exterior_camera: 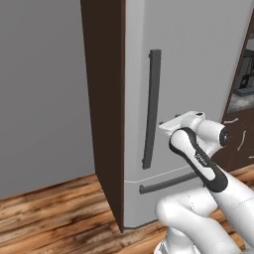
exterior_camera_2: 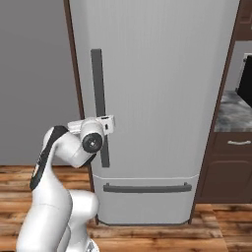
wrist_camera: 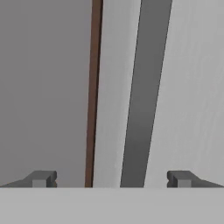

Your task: Take the donuts from the fridge and place them on the empty tray on the dining counter.

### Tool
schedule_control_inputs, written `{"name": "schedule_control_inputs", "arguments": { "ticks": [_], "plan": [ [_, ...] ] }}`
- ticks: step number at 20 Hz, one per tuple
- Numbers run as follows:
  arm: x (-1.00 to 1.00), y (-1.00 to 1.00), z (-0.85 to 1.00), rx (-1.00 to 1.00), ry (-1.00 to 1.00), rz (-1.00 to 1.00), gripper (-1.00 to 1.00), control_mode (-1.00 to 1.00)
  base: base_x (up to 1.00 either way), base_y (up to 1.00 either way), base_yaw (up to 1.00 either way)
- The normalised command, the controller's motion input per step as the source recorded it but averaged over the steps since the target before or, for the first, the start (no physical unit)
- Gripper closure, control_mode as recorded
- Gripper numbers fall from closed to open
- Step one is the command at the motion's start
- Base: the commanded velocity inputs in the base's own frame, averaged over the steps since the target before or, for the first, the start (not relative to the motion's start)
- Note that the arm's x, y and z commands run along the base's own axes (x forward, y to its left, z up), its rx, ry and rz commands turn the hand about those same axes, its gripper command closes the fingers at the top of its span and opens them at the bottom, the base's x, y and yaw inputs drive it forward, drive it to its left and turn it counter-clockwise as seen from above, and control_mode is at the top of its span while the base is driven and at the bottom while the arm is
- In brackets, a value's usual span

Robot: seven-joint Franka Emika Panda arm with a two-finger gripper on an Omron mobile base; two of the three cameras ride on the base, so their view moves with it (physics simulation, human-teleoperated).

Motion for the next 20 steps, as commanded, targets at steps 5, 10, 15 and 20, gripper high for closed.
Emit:
{"name": "schedule_control_inputs", "arguments": {
  "ticks": [5,10,15,20],
  "plan": [
    [0.36,0.11,-0.2,0.02,-0.05,-0.03,-1.0,-1.0,0.0,0.0,0.0],
    [0.22,0.03,-0.01,0.05,0.13,0.0,-1.0,-1.0,0.0,0.0,0.0],
    [0.31,0.0,0.0,0.04,0.1,0.01,-1.0,-1.0,0.0,0.0,0.0],
    [0.5,0.0,0.0,0.0,0.02,0.0,-1.0,-1.0,0.0,0.0,0.0]
  ]
}}
